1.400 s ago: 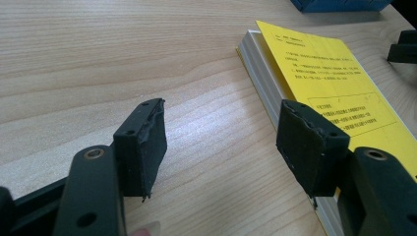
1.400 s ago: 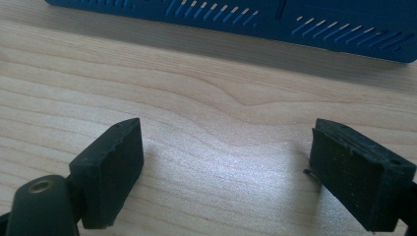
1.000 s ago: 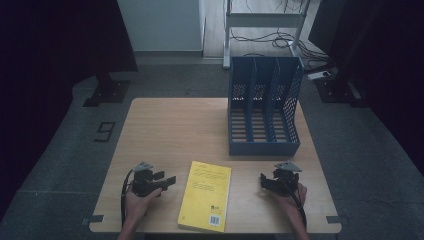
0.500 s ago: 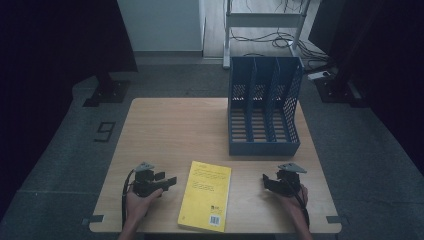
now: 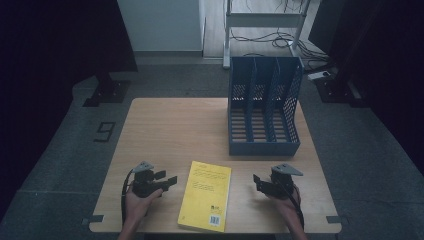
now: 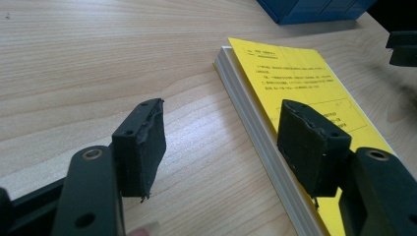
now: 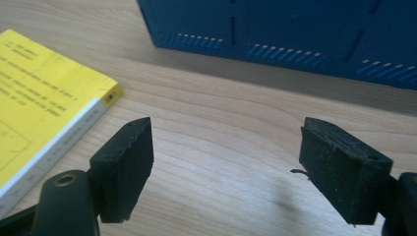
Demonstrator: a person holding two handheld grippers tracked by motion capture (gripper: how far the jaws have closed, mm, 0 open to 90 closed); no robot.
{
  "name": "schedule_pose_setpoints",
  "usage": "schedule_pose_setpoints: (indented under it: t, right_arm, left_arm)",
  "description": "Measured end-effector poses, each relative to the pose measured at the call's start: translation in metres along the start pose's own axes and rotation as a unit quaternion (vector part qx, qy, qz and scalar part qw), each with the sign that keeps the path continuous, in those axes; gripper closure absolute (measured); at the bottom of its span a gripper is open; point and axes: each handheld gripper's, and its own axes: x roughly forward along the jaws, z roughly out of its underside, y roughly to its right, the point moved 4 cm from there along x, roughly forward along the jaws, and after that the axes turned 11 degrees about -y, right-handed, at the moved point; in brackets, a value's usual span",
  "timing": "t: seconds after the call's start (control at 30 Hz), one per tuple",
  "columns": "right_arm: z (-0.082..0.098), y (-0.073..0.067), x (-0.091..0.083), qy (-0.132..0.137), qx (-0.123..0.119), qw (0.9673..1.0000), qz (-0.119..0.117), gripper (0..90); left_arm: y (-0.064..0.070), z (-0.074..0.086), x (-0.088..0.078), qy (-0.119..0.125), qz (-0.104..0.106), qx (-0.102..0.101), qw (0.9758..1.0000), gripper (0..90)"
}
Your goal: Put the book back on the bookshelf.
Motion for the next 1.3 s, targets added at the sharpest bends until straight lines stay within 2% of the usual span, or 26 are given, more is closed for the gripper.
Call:
schedule_pose_setpoints:
  t: [0.17,0.27,0.37,0.83,1.1,1.3]
  right_arm:
    - [-0.001,-0.007,0.000,0.001,-0.005,1.0000,-0.008,20.8]
    - [-0.003,-0.014,-0.001,0.005,-0.010,0.9999,-0.013,21.2]
    - [-0.004,-0.019,-0.002,0.007,-0.016,0.9997,-0.017,21.3]
    - [-0.006,-0.035,-0.003,0.011,-0.030,0.9991,-0.030,21.6]
    - [-0.007,-0.044,-0.002,0.011,-0.035,0.9985,-0.039,21.8]
    - [-0.006,-0.060,0.004,0.005,-0.055,0.9975,-0.045,21.9]
  left_arm:
    - [0.002,0.000,-0.001,0.002,0.002,0.000,1.0000,35.0]
    - [0.008,-0.001,0.001,0.001,0.006,0.010,0.9999,35.0]
    - [0.011,-0.001,0.002,0.000,0.010,0.012,0.9999,35.0]
    - [0.012,0.000,0.005,-0.005,0.011,0.011,0.9999,35.0]
    - [0.016,0.000,0.008,-0.010,0.014,0.018,0.9997,34.9]
    - [0.020,0.000,0.011,-0.015,0.016,0.022,0.9995,34.9]
